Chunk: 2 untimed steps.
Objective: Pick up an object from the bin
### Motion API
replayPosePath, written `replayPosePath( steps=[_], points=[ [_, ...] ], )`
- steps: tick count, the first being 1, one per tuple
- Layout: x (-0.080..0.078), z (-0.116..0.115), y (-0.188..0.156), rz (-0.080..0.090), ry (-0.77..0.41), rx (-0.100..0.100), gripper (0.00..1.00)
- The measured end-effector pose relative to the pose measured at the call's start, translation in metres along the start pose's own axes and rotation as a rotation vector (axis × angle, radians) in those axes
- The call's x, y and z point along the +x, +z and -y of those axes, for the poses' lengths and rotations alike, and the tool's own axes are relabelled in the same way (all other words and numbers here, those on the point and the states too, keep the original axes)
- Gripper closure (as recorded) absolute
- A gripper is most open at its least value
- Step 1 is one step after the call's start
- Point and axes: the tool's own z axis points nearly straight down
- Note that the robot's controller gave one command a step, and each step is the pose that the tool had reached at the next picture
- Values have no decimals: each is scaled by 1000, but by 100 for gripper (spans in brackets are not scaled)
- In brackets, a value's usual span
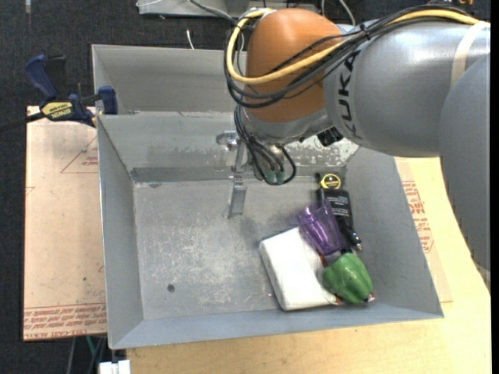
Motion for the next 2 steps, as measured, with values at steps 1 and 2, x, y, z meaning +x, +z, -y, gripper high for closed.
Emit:
replayPosePath(
  steps=[1, 2],
  points=[
    [-1, 1, -5, 8, 4, -1, 0],
    [59, 112, 128, 7, -627, 0, 0]
  ],
)
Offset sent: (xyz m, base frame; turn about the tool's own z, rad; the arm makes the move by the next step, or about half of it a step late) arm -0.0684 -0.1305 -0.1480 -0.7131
